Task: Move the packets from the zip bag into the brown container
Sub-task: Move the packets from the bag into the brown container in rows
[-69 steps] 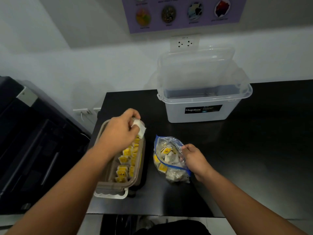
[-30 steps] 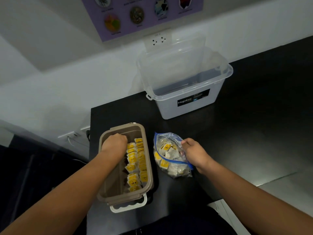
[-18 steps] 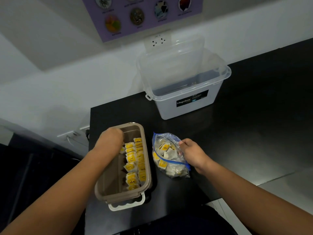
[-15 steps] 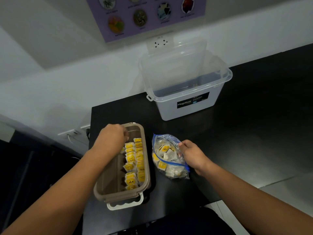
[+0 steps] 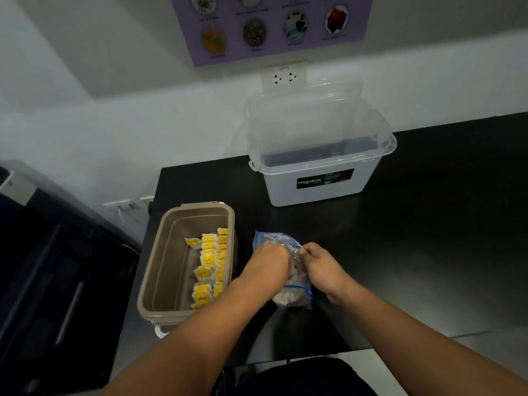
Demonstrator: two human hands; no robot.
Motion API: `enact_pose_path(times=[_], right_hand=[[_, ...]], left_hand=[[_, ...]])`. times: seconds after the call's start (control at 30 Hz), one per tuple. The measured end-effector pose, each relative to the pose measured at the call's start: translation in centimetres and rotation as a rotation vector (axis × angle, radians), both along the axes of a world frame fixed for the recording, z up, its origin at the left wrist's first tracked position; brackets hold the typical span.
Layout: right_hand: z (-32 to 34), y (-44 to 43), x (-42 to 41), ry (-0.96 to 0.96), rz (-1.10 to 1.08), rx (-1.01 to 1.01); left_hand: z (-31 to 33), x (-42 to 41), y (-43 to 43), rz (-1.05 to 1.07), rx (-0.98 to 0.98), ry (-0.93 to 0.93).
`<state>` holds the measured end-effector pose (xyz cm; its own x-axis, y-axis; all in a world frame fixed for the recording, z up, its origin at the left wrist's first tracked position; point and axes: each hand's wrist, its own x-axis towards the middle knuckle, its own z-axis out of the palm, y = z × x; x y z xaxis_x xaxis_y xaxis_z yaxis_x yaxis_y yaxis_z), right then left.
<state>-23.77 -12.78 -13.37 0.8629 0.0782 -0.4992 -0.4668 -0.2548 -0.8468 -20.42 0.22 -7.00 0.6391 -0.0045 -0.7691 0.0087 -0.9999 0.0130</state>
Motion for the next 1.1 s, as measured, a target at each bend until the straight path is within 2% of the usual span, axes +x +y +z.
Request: enact_pose_path(times=[0.2,0.33,0.4,0.47,0.53,0.6,0.73,0.87,0.97,1.03,1.1], right_hand=[[-0.3,-1.4,0.0,0.032,0.072,-0.003],[-0.4,-2.1,0.2,0.034,0.089,0.005],[-0.3,-2.4,0.5,0.034,0.097,0.000],[-0.2,-2.7,0.7,0.029,0.100,0.001],[-0.1,-2.9,1.0,0.023,0.102,0.010],[0.1,-3.1,1.2,0.026,0.121,0.015],[0.4,-3.4,1.3,0.047,0.171,0.036],[0.3,-3.6,1.2,0.036,0.210,0.020],[0.1,-3.8,1.2,0.021,0.223,0.021],[0.2,-3.8,1.4,0.023,0.221,0.036],[0.3,-3.7,1.7,0.024,0.199,0.049]], left_hand=[[-3.4,0.4,-1.0,0.008,0.032,0.051],[-3.1,-1.2,-0.7,0.150,-0.085,-0.171],[-3.1,-3.0,-0.1,0.167,-0.208,-0.436],[-2.3,-4.1,0.0,0.286,-0.366,-0.593],[-2.0,-4.1,-0.1,0.444,-0.467,-0.659],[-1.8,-3.9,-0.2,0.503,-0.503,-0.645],[-2.2,-4.0,-1.0,0.249,-0.290,-0.498],[-2.6,-4.3,-2.1,0.186,-0.178,-0.542],[-3.1,-4.8,-1.7,0.349,-0.279,-0.681],[-2.7,-5.1,-1.5,0.555,-0.446,-0.749],[-2.1,-5.1,-1.5,0.800,-0.638,-0.721]])
